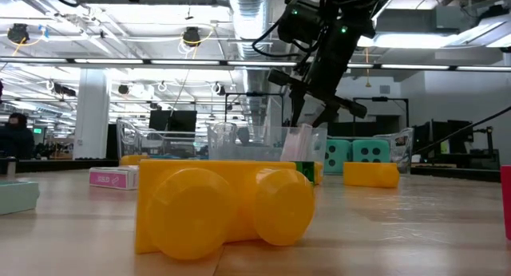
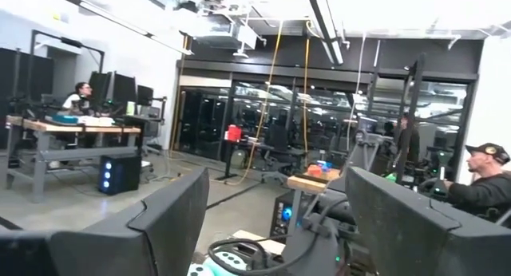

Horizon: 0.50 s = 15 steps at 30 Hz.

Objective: Pick & Place Toys
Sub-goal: Put the red deck of cards into the bottom transparent bin

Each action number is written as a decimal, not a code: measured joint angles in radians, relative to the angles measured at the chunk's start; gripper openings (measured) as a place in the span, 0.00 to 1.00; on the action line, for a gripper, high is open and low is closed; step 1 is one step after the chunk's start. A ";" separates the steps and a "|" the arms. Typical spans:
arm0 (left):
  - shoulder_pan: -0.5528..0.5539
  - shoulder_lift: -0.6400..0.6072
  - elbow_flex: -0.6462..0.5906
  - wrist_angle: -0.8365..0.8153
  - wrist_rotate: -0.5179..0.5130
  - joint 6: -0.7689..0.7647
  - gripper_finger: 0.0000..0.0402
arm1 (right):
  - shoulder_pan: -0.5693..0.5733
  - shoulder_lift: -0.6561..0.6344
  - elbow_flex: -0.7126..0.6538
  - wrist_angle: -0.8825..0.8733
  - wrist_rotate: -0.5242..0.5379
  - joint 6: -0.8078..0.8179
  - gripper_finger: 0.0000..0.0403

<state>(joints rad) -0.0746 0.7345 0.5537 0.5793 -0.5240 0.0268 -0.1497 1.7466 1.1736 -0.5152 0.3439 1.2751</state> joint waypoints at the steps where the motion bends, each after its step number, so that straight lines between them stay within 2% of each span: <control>1: 0.003 0.000 0.000 0.001 0.000 0.000 0.72 | 0.000 0.000 0.000 0.000 0.006 0.000 0.28; 15: 0.005 0.000 0.000 0.001 0.000 -0.001 0.72 | 0.021 0.000 0.001 0.000 0.103 -0.019 0.28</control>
<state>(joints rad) -0.0696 0.7345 0.5537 0.5800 -0.5236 0.0257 -0.1290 1.7466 1.1747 -0.5151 0.4473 1.2564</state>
